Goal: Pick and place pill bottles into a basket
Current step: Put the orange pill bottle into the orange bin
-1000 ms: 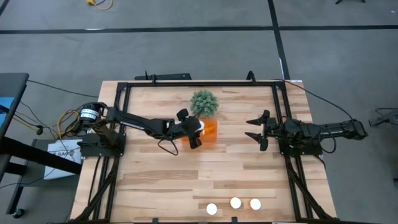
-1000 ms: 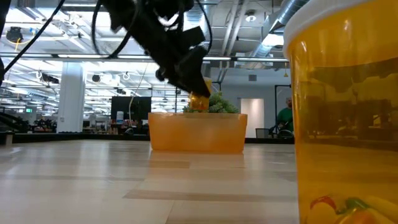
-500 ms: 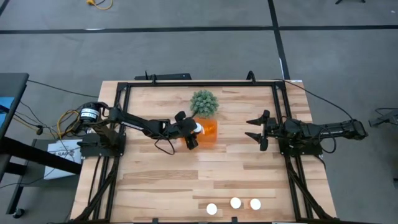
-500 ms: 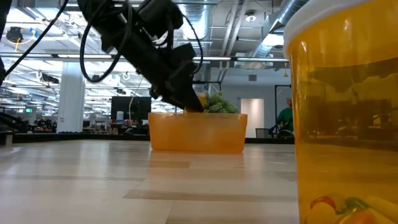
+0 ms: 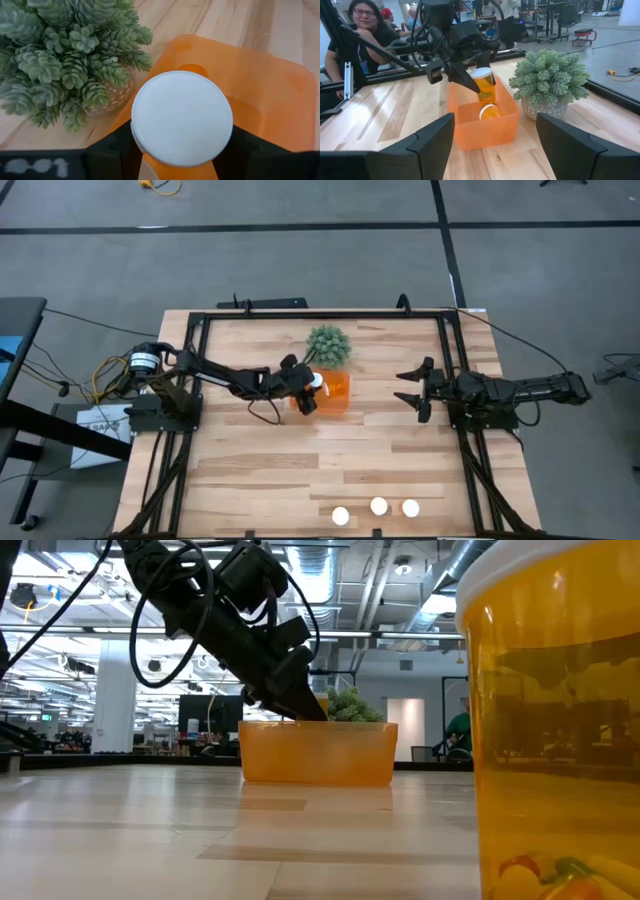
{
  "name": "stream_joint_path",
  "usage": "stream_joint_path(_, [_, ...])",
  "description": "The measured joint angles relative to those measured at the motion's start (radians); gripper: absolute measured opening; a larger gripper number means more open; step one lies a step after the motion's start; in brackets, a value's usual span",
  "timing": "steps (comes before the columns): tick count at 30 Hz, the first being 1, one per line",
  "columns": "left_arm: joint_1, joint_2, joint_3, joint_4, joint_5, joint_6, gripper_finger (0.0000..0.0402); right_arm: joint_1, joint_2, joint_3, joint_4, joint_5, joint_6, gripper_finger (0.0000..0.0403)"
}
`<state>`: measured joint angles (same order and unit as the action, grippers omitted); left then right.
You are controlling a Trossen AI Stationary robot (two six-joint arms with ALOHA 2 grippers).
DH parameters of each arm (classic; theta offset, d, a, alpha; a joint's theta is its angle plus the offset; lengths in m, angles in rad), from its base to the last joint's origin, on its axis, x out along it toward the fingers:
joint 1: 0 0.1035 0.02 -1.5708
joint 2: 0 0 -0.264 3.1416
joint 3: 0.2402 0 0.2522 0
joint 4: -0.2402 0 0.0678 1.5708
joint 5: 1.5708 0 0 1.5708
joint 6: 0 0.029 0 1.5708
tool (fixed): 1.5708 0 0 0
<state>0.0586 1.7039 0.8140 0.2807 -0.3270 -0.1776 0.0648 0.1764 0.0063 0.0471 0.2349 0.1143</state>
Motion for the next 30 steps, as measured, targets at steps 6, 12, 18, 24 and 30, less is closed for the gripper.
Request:
stream_joint_path(6, [0.057, 0.0, 0.0, 0.001, 0.107, -0.007, 0.0234, 0.0, 0.0, 0.0, 0.0, 0.0, 0.0, 0.0276])
stream_joint_path(12, [0.076, 0.0, 0.001, 0.026, 0.139, -0.005, 0.0279, 0.0, 0.0, 0.0, 0.0, 0.0, 0.0, 0.0276])
stream_joint_path(18, [-0.008, -0.023, 0.026, 0.112, 0.055, 0.108, 0.0284, 0.0, 0.0, 0.0, 0.0, 0.0, 0.0, 0.0276])
stream_joint_path(24, [-0.159, -0.111, 0.099, -0.012, 0.038, 0.186, 0.0285, 0.0, 0.0, 0.0, 0.0, 0.0, 0.0, 0.0276])
stream_joint_path(30, [-0.336, -0.218, 0.116, -0.221, 0.226, 0.144, 0.0285, 0.0, 0.0, 0.0, 0.0, 0.0, 0.0, 0.0276])
